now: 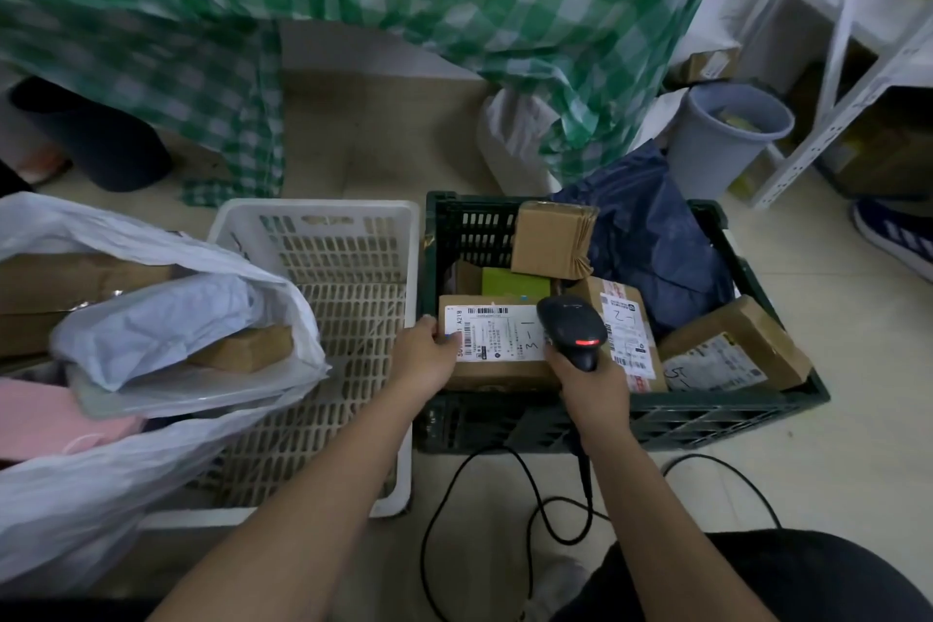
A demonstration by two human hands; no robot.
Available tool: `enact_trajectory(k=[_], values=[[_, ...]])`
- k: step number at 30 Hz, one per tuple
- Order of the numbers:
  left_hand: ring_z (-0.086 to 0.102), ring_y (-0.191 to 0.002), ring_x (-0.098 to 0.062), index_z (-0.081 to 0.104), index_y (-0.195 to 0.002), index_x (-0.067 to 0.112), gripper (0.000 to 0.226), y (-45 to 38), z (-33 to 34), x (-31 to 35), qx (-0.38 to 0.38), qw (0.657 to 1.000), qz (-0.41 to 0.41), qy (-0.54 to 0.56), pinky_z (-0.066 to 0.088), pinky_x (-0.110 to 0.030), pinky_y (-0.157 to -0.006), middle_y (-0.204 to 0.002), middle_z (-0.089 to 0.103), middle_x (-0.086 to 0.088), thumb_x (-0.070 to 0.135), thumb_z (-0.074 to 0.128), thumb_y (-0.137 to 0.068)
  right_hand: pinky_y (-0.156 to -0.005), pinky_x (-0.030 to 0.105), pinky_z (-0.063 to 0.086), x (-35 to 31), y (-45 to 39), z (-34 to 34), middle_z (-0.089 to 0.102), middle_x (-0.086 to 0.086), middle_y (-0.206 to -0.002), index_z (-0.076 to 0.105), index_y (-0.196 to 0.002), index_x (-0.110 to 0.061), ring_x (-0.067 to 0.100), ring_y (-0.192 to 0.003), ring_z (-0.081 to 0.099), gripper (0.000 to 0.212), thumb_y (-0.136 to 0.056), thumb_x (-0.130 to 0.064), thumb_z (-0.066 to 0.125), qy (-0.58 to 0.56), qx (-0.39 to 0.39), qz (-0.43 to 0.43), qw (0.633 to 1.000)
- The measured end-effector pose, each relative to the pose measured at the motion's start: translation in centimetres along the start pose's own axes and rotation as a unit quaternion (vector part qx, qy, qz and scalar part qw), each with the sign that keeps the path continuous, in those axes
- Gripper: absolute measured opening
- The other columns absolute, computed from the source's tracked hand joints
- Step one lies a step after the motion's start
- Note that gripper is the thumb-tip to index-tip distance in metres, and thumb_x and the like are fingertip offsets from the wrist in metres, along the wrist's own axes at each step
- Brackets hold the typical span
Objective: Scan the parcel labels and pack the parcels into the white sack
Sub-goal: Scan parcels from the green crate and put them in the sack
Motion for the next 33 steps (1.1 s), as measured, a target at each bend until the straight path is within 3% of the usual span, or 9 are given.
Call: enact_trajectory(k=[4,7,9,11,15,21,26,29,33], values=[[0.055,-0.094,-0.002,0.05,-0.109,0.025,0.021,2.9,-2.4,2.5,0.046,0.978,0.071,0.193,0.045,-0.011,-0.072,-0.104,0.057,0.013,0.017,0.061,-0.093,-0.074,0.031,0.048,-0.3,1.1,-1.0,0.07,0.003,-0.09,0.067,-0.104,-0.01,0.018,-0.084,0.062,0.03,-0.083,-0.03,0.075,-0.074,0.052,-0.036,0.995],[0.056,-0.1,0.004,0.046,-0.11,0.034,0.027,4.9,-4.5,2.5,0.026,0.961,0.092,0.26,0.047,-0.02,-0.082,-0.114,0.053,0.013,0.023,0.062,-0.092,-0.08,0.032,0.049,-1.0,2.7,-0.4,0.07,-0.003,-0.089,0.066,-0.092,-0.021,0.015,-0.086,0.063,0.014,-0.083,-0.026,0.075,-0.117,0.029,-0.034,0.992],[0.06,-0.081,0.014,0.043,-0.11,0.033,0.023,5.9,-5.5,1.3,0.0,0.952,0.075,0.296,0.049,-0.016,-0.073,-0.105,0.056,0.016,0.022,0.056,-0.096,-0.075,0.03,0.047,-1.4,3.8,0.5,0.067,-0.008,-0.083,0.062,-0.082,-0.027,0.011,-0.083,0.062,0.013,-0.083,-0.025,0.075,-0.119,0.001,-0.037,0.992],[0.062,-0.075,0.01,0.042,-0.103,0.035,0.018,6.7,-6.9,-0.3,0.007,0.951,0.059,0.303,0.048,-0.018,-0.068,-0.102,0.06,0.012,0.021,0.052,-0.098,-0.075,0.03,0.045,-1.4,4.7,1.7,0.067,-0.006,-0.082,0.062,-0.081,-0.026,0.013,-0.083,0.062,0.013,-0.082,-0.028,0.075,-0.116,-0.022,-0.027,0.993],[0.065,-0.094,-0.014,0.038,-0.103,0.032,0.024,8.2,-9.2,-3.0,-0.018,0.956,0.022,0.291,0.05,-0.026,-0.069,-0.119,0.062,-0.006,0.022,0.058,-0.094,-0.078,0.035,0.047,-2.5,6.5,3.4,0.066,-0.006,-0.079,0.06,-0.075,-0.026,0.012,-0.077,0.06,0.016,-0.083,-0.026,0.075,-0.099,-0.052,-0.034,0.993],[0.064,-0.104,-0.016,0.016,-0.147,0.031,0.091,10.1,-11.6,-5.4,-0.053,0.952,-0.028,0.301,0.053,-0.038,-0.087,-0.122,0.062,-0.003,0.017,0.076,-0.081,-0.079,0.049,0.054,-5.2,8.6,4.3,0.066,-0.001,-0.077,0.064,-0.078,-0.023,0.022,-0.081,0.063,0.012,-0.084,-0.026,0.074,-0.024,-0.107,-0.067,0.992],[0.064,-0.108,-0.018,0.03,-0.143,0.024,0.085,11.1,-13.6,-6.2,0.001,0.963,-0.01,0.27,0.056,-0.046,-0.087,-0.129,0.059,-0.002,0.02,0.081,-0.075,-0.059,0.032,0.046,-6.9,12.2,3.8,0.063,0.002,-0.066,0.059,-0.073,-0.019,0.021,-0.067,0.061,0.021,-0.085,-0.029,0.073,0.046,-0.127,-0.144,0.98],[0.063,-0.109,-0.016,0.032,-0.143,0.024,0.085,11.6,-14.6,-6.4,0.013,0.962,0.001,0.273,0.055,-0.048,-0.089,-0.129,0.059,0.001,0.021,0.082,-0.074,-0.06,0.041,0.052,-6.8,14.6,4.6,0.068,0.015,-0.07,0.067,-0.08,-0.005,0.029,-0.067,0.065,0.028,-0.082,-0.031,0.075,0.047,-0.191,-0.127,0.972],[0.062,-0.109,-0.014,0.033,-0.142,0.024,0.081,12.5,-15.3,-6.1,0.023,0.961,0.014,0.276,0.053,-0.046,-0.093,-0.126,0.061,0.003,0.019,0.08,-0.076,-0.048,0.024,0.046,-6.5,17.6,5.4,0.061,0.01,-0.062,0.065,-0.085,0.008,0.015,-0.053,0.061,0.028,-0.087,-0.019,0.07,0.027,-0.264,-0.089,0.96]])
Point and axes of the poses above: each hand's wrist, its own y-axis away from the middle knuckle, its own z-axis out of the palm, x = y × z, the point moved 6 cm from there along -y, towards the middle knuckle
